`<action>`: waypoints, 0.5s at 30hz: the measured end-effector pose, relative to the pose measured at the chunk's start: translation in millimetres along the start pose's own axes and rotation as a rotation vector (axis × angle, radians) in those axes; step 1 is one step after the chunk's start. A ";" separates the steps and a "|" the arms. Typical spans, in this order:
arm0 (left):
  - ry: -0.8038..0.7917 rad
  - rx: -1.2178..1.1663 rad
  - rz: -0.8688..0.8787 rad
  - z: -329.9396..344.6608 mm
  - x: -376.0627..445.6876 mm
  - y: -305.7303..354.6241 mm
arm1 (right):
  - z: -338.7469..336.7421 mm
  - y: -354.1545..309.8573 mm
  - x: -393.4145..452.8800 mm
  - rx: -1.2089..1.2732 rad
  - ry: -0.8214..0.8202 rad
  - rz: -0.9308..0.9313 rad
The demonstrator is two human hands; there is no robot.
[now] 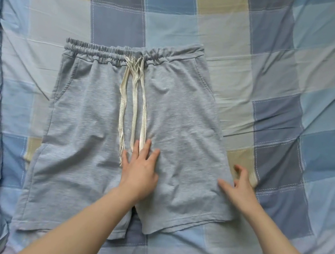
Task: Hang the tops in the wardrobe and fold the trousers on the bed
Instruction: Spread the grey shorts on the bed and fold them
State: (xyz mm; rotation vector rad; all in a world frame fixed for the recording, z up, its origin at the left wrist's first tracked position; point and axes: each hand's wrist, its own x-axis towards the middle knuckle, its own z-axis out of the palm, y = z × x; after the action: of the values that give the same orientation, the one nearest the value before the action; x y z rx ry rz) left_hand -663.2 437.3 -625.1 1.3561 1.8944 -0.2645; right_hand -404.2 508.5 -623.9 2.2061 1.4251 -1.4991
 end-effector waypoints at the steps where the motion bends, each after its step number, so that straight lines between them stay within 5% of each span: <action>1: 0.047 -0.031 -0.022 1.1 -0.9 9.9 | -2.6 1.3 -4.7 -0.040 -0.019 -0.021; 4: 0.163 -0.217 0.042 5.8 2.2 41.1 | 3.2 -7.7 -23.8 -0.031 0.044 -0.199; 6: 0.092 -0.661 0.030 0.7 2.3 66.2 | 11.2 -19.5 -43.6 -0.053 0.016 -0.404; 8: -0.039 -1.095 -0.120 -9.2 1.2 86.2 | 18.0 -30.4 -61.8 -0.120 -0.221 -0.544; 11: -0.039 -1.078 -0.243 -8.1 6.3 85.4 | 19.1 -46.3 -61.7 -0.279 -0.474 -0.547; 15: 0.034 -0.939 -0.218 -1.3 0.1 67.0 | 7.4 -92.0 -10.6 -0.100 -0.020 -0.375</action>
State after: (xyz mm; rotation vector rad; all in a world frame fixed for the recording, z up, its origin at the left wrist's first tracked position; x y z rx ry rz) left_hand -605.1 465.5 -607.0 0.5196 1.8109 0.4998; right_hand -478.2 548.4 -584.4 1.9371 1.9444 -1.5030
